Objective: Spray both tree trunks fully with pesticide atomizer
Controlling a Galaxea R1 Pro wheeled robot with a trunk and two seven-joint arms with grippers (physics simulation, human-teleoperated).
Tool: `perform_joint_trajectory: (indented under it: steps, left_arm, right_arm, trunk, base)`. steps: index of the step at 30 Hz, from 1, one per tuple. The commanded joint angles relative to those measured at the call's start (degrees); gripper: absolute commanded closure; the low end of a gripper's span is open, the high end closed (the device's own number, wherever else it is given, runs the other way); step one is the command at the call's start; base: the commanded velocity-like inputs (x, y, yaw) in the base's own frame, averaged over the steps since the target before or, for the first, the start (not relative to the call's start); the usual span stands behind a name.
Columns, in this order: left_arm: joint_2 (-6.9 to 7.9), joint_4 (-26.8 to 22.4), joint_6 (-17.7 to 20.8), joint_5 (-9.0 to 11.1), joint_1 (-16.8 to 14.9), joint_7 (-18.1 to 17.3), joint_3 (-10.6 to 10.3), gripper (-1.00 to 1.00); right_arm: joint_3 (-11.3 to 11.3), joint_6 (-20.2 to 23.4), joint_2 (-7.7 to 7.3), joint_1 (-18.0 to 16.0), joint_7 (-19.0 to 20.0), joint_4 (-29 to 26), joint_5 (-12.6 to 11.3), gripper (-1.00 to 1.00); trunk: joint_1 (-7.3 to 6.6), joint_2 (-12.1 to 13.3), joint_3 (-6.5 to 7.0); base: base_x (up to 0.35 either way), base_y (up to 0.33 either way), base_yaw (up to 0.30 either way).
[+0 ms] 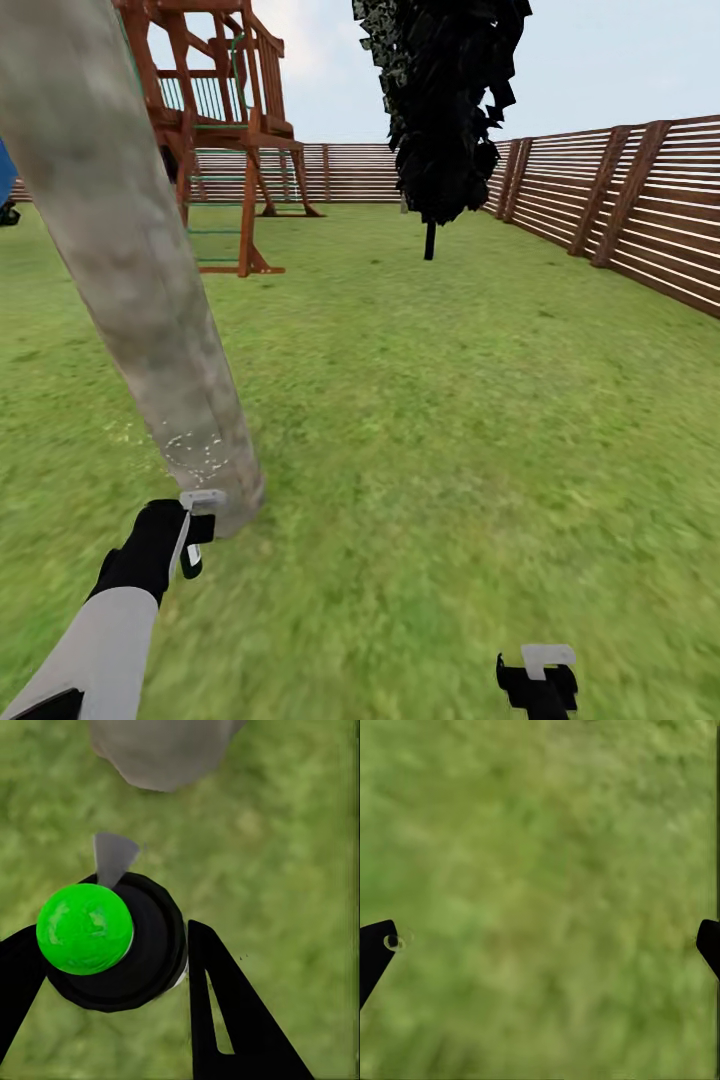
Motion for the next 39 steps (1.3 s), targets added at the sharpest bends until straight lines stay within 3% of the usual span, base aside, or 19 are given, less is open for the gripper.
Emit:
perform_joint_trajectory:
  steps: [1,11,24,28,39]
  left_arm:
    - [-0.04,-0.1,0.2,-0.6,0.0,-0.6,0.1,1.0]
    - [-0.05,-0.2,0.2,-0.6,0.1,-0.6,0.1,1.0]
    - [0.09,-0.1,0.2,-0.9,0.1,-0.5,0.2,1.0]
    - [0.23,-0.1,0.2,-0.6,0.2,2.7,0.2,1.0]
    - [-0.22,0.0,0.4,-0.3,0.2,3.1,0.0,1.0]
  right_arm:
    - [-0.4,-0.1,0.02,0.0,-0.2,0.0,0.6,-1.0]
    - [-0.4,-0.1,0.1,0.0,-0.2,0.0,0.6,-1.0]
    - [-0.4,-0.2,0.1,0.0,-0.2,0.1,0.6,-1.0]
    - [-0.4,-0.2,0.1,0.0,-0.2,0.1,0.6,-1.0]
    - [-0.4,-0.1,0.1,0.0,-0.2,0.1,0.6,-1.0]
  trunk:
    - [0.01,0.0,-0.05]
    - [0.01,0.0,-0.05]
    - [0.01,0.0,-0.05]
    - [0.01,0.0,-0.05]
    - [0.01,0.0,-0.05]
  base:
    - [0.191,-0.229,0.002]
    - [0.143,-0.259,0.024]
    - [0.111,-0.283,0.266]
    - [0.152,-0.274,0.276]
    - [0.147,-0.267,0.172]
